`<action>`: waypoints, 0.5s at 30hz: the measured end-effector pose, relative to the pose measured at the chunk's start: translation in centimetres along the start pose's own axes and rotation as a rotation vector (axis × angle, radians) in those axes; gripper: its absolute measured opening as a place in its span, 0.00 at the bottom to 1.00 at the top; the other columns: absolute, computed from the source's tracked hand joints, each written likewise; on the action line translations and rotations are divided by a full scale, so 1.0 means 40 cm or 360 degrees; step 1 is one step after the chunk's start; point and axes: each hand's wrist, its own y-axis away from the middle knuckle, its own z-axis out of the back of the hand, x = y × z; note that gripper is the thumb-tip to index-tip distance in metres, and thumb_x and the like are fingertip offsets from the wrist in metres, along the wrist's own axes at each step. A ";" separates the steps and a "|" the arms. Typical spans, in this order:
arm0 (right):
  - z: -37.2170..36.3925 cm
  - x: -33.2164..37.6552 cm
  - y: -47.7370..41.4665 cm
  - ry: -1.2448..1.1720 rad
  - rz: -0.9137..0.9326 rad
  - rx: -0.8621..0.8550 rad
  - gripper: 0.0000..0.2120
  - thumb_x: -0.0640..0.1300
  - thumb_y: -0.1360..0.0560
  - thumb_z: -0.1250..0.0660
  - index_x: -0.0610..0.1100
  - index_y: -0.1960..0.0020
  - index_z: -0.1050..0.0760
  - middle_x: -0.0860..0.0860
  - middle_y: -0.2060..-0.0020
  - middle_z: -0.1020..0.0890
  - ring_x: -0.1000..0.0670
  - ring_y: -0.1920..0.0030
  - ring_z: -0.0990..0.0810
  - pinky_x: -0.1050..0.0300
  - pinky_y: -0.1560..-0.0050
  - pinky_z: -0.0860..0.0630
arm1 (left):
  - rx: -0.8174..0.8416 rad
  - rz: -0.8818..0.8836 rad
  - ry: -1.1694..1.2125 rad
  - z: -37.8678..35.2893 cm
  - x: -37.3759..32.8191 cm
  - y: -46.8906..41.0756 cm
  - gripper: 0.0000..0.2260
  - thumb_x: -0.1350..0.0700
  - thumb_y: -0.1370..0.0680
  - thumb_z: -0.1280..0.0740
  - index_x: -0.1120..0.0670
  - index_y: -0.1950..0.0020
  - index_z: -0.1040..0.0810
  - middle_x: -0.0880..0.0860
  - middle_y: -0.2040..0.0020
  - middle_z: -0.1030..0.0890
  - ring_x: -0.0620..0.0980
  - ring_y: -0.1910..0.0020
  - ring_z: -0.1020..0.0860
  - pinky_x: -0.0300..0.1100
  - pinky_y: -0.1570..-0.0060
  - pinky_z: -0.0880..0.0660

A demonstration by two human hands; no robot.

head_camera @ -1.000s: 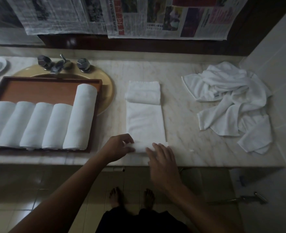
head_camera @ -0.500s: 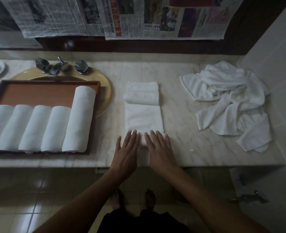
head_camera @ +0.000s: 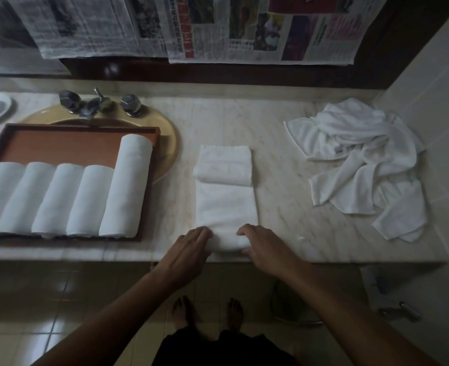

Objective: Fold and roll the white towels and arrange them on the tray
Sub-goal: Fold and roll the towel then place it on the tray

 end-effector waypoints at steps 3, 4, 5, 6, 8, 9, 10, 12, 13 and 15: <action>-0.005 -0.015 0.007 -0.0185 0.0029 -0.0055 0.18 0.47 0.20 0.30 0.48 0.32 0.25 0.52 0.36 0.27 0.50 0.36 0.27 0.58 0.38 0.30 | -0.0062 0.0038 0.0130 0.000 0.002 0.004 0.14 0.55 0.22 0.29 0.53 0.38 0.26 0.48 0.42 0.28 0.50 0.53 0.26 0.48 0.56 0.25; -0.006 -0.017 0.005 -0.0184 0.0020 -0.0083 0.17 0.48 0.20 0.31 0.48 0.31 0.24 0.51 0.36 0.27 0.50 0.36 0.28 0.58 0.37 0.31 | -0.0074 0.0071 0.0126 0.001 0.005 0.001 0.14 0.54 0.22 0.28 0.52 0.38 0.24 0.48 0.42 0.28 0.49 0.51 0.27 0.48 0.55 0.25; -0.007 -0.017 0.003 -0.0141 0.0000 -0.0116 0.17 0.48 0.19 0.32 0.48 0.31 0.24 0.51 0.36 0.26 0.49 0.36 0.28 0.56 0.35 0.30 | -0.0076 0.0108 0.0101 0.002 0.007 -0.003 0.14 0.53 0.22 0.28 0.52 0.37 0.23 0.48 0.42 0.27 0.49 0.49 0.27 0.49 0.53 0.24; -0.009 -0.013 0.002 -0.0053 -0.0004 -0.0181 0.17 0.48 0.19 0.32 0.47 0.31 0.23 0.50 0.37 0.25 0.47 0.37 0.28 0.52 0.35 0.28 | -0.0070 0.0138 0.0067 0.005 0.011 -0.010 0.15 0.52 0.22 0.29 0.52 0.36 0.22 0.49 0.42 0.26 0.50 0.48 0.28 0.50 0.51 0.24; -0.020 0.007 0.010 0.0154 0.0028 -0.0347 0.18 0.45 0.21 0.31 0.47 0.31 0.23 0.49 0.38 0.23 0.45 0.40 0.27 0.47 0.37 0.26 | -0.0033 0.0156 0.0003 0.015 0.015 -0.026 0.15 0.51 0.21 0.30 0.52 0.35 0.21 0.50 0.42 0.24 0.53 0.46 0.27 0.53 0.48 0.24; -0.028 0.024 0.019 0.0219 0.0059 -0.0419 0.19 0.43 0.22 0.31 0.47 0.31 0.24 0.48 0.38 0.23 0.44 0.39 0.27 0.46 0.36 0.27 | -0.0002 0.0161 -0.0018 0.022 0.016 -0.036 0.16 0.51 0.21 0.30 0.52 0.35 0.21 0.51 0.42 0.23 0.54 0.45 0.27 0.53 0.47 0.25; -0.039 0.039 0.027 0.0273 0.0104 -0.0465 0.21 0.41 0.23 0.31 0.47 0.30 0.25 0.47 0.36 0.23 0.43 0.37 0.27 0.45 0.33 0.29 | 0.0037 0.0177 -0.0033 0.031 0.016 -0.044 0.16 0.51 0.20 0.31 0.52 0.34 0.21 0.51 0.41 0.23 0.55 0.44 0.27 0.54 0.46 0.25; -0.066 0.061 0.041 0.0352 0.0123 -0.0476 0.26 0.40 0.23 0.31 0.47 0.26 0.29 0.45 0.29 0.26 0.41 0.29 0.29 0.38 0.25 0.37 | 0.0118 0.0248 -0.0002 0.046 0.017 -0.061 0.16 0.50 0.19 0.32 0.52 0.32 0.22 0.52 0.39 0.22 0.56 0.41 0.26 0.54 0.44 0.26; -0.075 0.067 0.043 0.0381 0.0090 -0.0454 0.28 0.41 0.22 0.32 0.48 0.24 0.32 0.45 0.26 0.28 0.40 0.25 0.32 0.36 0.23 0.42 | 0.0125 0.0303 0.0057 0.051 0.016 -0.065 0.16 0.50 0.19 0.32 0.52 0.32 0.22 0.52 0.39 0.22 0.56 0.41 0.25 0.54 0.42 0.26; -0.084 0.064 0.038 0.0424 0.0025 -0.0410 0.30 0.42 0.21 0.34 0.48 0.20 0.38 0.45 0.21 0.34 0.40 0.20 0.39 0.34 0.21 0.49 | 0.0017 0.0394 0.0170 0.056 0.010 -0.066 0.18 0.48 0.20 0.31 0.51 0.32 0.22 0.51 0.39 0.21 0.54 0.41 0.25 0.54 0.41 0.26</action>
